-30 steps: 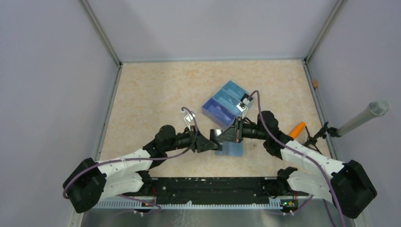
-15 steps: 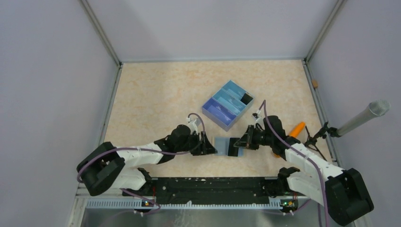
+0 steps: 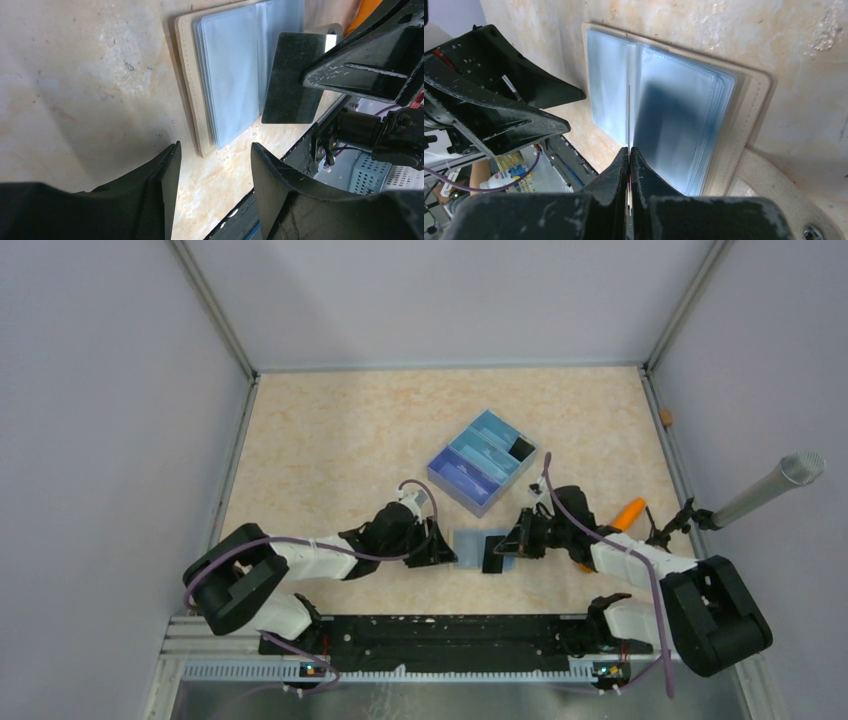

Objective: Put the credit cards into the card holder
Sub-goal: Insert the credit card into the card holder.

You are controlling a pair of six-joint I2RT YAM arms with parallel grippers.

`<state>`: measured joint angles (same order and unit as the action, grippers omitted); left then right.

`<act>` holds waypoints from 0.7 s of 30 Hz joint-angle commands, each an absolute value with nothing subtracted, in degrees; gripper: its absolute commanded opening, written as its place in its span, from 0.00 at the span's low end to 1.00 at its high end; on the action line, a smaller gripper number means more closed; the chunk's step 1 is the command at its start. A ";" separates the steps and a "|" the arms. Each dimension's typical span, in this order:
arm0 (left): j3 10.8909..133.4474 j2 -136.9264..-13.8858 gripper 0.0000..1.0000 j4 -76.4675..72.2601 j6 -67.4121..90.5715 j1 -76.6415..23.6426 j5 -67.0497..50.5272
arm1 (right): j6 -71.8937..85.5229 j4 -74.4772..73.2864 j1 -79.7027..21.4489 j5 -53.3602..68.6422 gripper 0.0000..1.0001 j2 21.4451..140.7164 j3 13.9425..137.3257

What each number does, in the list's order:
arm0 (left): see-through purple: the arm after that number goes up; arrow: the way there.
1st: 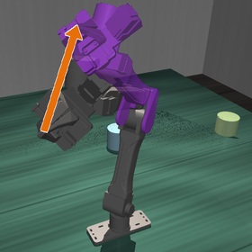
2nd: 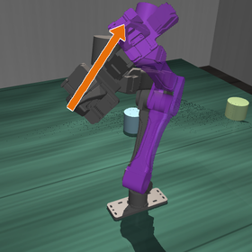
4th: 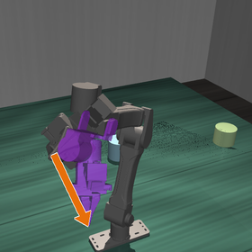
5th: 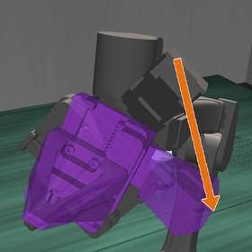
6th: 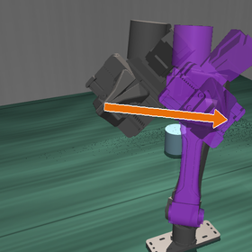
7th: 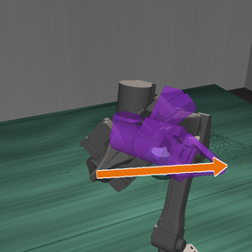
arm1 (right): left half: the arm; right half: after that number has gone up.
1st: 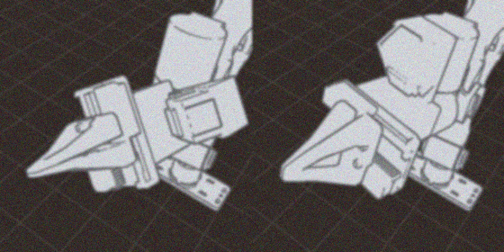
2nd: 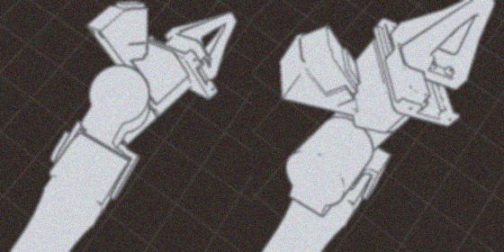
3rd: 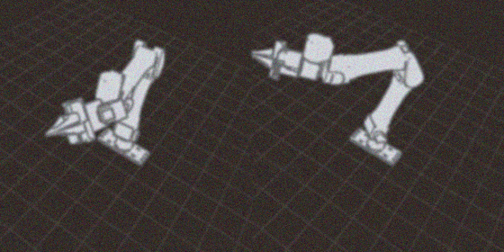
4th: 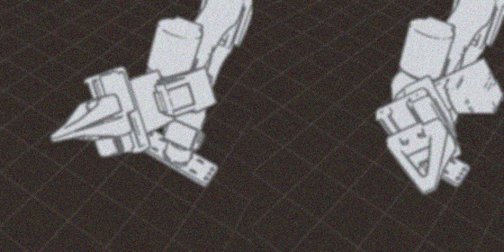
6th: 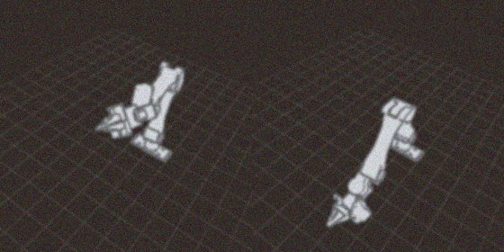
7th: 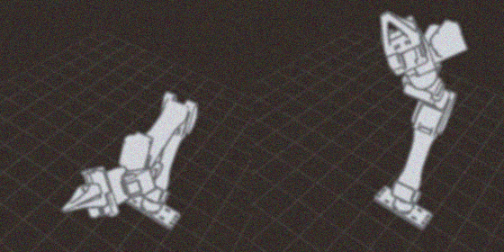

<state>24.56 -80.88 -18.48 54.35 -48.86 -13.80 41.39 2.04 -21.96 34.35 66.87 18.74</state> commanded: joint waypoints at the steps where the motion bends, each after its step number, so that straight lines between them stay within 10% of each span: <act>1: 27.21 -82.57 0.57 -20.33 54.32 -49.05 -12.33 | 39.30 7.27 -20.83 35.41 0.00 69.29 20.49; 21: 29.09 -86.42 0.44 -18.23 53.01 -48.96 -10.10 | 43.68 20.28 -19.92 38.38 0.00 78.48 18.02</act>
<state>27.68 -85.23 -19.11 54.19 -48.86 -11.68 42.04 14.02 -20.45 37.26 77.08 18.74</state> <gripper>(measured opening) 0.451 0.004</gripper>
